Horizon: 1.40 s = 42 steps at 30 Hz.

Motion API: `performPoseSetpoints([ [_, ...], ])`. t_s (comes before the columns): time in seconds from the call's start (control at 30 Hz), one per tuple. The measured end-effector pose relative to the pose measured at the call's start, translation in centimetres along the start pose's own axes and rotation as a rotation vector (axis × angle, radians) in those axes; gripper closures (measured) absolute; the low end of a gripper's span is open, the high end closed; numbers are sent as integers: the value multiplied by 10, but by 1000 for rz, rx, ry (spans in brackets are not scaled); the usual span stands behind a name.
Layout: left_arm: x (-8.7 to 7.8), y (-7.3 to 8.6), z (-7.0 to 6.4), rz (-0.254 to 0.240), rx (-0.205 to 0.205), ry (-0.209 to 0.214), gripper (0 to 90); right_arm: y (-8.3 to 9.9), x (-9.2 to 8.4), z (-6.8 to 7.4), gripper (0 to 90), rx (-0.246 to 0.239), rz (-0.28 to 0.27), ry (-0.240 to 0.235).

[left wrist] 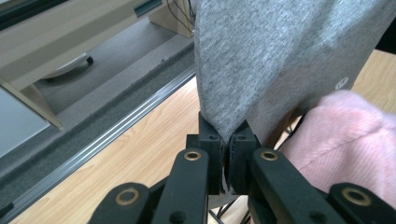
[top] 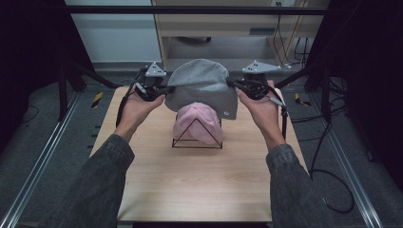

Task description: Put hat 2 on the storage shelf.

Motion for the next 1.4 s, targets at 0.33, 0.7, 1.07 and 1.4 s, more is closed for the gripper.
performPoseSetpoints([
  [0.33,10,24,1,63,-17,20,868,20,11,5,887,4,36,-9],
  [0.7,16,43,-1,79,-33,36,868,39,19,13,887,6,68,-22],
  [1.07,23,55,-3,97,-44,49,868,51,23,16,887,8,86,-29],
  [1.4,29,67,-3,100,-71,59,866,63,29,20,887,8,117,-37],
])
Point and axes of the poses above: each handheld gripper's, and its own axes: x roughly forward along the jaws, y roughly out of its underside, z roughly to its left, the point moved 10 cm from there along x, roughly forward along the jaws, and after that the axes turned 13 degrees about y, right-handed, at the moved point
